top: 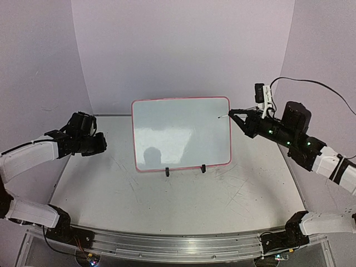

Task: Write a sentence on the whiteboard
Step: Put down the pen cap at the corner of the board, then move the whiteboard stand to the center of the board.

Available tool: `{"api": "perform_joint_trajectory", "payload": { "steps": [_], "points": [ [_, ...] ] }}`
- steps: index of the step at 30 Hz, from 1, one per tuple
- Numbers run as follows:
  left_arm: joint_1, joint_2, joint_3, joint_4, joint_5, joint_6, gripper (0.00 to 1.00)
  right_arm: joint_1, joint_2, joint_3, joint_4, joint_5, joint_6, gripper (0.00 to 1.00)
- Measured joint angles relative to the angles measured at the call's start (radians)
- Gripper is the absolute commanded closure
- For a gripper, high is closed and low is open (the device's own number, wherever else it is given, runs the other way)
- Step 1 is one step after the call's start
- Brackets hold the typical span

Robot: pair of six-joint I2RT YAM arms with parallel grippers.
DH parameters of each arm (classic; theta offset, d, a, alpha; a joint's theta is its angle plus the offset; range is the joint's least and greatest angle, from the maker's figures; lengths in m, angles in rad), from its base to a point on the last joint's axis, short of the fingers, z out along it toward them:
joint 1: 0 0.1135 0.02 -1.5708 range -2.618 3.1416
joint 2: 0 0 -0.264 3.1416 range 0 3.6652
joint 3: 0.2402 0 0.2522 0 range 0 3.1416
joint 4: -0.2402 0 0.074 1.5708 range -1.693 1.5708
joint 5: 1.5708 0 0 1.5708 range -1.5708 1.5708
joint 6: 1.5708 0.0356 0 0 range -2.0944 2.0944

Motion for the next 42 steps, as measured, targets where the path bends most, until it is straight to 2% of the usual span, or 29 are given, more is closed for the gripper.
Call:
{"api": "perform_joint_trajectory", "payload": {
  "steps": [3, 13, 18, 23, 29, 30, 32, 35, 38, 42],
  "points": [
    [0.073, 0.102, -0.016, -0.053, -0.008, -0.048, 1.00, 0.019, 0.030, 0.000, -0.013, 0.055, -0.049, 1.00],
    [0.060, 0.333, -0.023, -0.128, -0.017, -0.096, 0.99, 0.020, 0.052, 0.000, -0.037, 0.095, -0.110, 1.00],
    [0.035, 0.429, 0.001, -0.138, -0.019, -0.102, 0.82, 0.020, 0.044, 0.000, -0.035, 0.094, -0.111, 1.00],
    [0.022, 0.434, 0.012, -0.145, -0.020, -0.101, 0.56, 0.020, 0.023, -0.012, -0.032, 0.095, -0.111, 1.00],
    [-0.010, 0.328, 0.012, -0.167, -0.048, -0.107, 0.48, 0.020, 0.013, -0.029, -0.032, 0.101, -0.112, 1.00],
    [-0.032, 0.295, 0.013, -0.173, -0.059, -0.114, 0.39, 0.020, 0.013, -0.030, -0.033, 0.103, -0.113, 1.00],
    [-0.111, 0.237, 0.026, -0.185, -0.083, -0.138, 0.32, 0.020, 0.013, -0.032, -0.032, 0.110, -0.115, 1.00],
    [-0.275, 0.204, 0.074, -0.180, -0.111, -0.191, 0.29, 0.020, 0.011, -0.037, -0.032, 0.127, -0.120, 1.00],
    [-0.447, 0.265, 0.139, -0.111, -0.126, -0.230, 0.26, 0.020, 0.002, -0.048, -0.033, 0.159, -0.126, 1.00],
    [-0.584, 0.439, 0.201, 0.040, -0.086, -0.241, 0.18, 0.020, -0.041, -0.057, -0.043, 0.202, -0.130, 1.00]
  ]
}}
